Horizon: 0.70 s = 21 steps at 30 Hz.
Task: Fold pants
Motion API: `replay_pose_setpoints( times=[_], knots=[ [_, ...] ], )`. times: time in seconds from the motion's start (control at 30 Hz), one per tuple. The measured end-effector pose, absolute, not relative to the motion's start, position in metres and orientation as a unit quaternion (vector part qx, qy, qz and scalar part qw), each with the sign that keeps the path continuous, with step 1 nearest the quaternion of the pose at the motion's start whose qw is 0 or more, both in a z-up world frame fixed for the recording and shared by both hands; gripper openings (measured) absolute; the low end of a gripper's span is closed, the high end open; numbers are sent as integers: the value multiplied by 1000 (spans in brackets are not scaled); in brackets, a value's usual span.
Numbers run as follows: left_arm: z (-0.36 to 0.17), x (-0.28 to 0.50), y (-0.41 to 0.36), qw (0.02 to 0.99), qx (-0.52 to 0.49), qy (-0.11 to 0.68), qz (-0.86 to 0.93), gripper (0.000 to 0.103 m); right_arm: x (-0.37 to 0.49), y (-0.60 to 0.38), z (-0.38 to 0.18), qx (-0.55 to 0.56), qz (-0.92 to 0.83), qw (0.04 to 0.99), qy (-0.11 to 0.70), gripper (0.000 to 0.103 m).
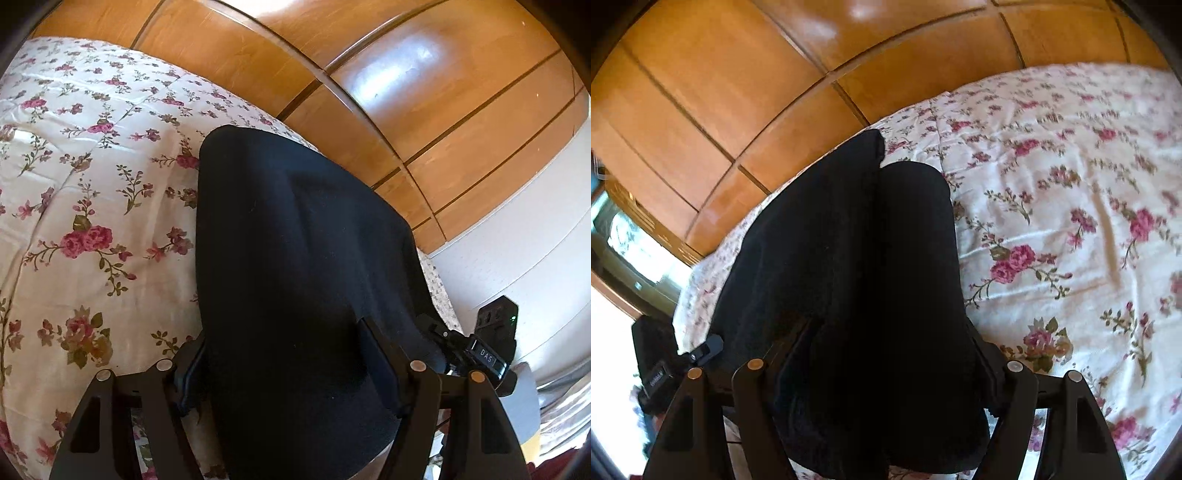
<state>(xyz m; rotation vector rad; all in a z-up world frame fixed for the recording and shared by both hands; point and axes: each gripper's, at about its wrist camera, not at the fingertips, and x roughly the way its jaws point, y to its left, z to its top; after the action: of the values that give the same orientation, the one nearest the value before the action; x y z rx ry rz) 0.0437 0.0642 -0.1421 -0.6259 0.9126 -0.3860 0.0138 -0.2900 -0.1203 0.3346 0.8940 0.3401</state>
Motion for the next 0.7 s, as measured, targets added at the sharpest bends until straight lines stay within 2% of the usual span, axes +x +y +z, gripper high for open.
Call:
replay_pose_setpoints(
  times=[0.27, 0.3, 0.37, 0.47, 0.7],
  knots=[
    [-140, 45, 58, 841, -275, 435, -168, 73, 15, -279, -117, 107, 152, 890, 417, 73],
    [-140, 45, 58, 841, -273, 436, -168, 71, 15, -279, -117, 105, 151, 890, 417, 73],
    [-135, 43, 55, 844, -265, 433, -171, 60, 14, -279, -117, 102, 150, 891, 415, 73],
    [-124, 41, 46, 860, -224, 427, -168, 54, 13, -276, -115, 84, 150, 896, 408, 68],
    [-105, 38, 33, 881, -177, 409, -161, 47, 9, -262, -107, 20, 145, 911, 386, 61]
  ],
)
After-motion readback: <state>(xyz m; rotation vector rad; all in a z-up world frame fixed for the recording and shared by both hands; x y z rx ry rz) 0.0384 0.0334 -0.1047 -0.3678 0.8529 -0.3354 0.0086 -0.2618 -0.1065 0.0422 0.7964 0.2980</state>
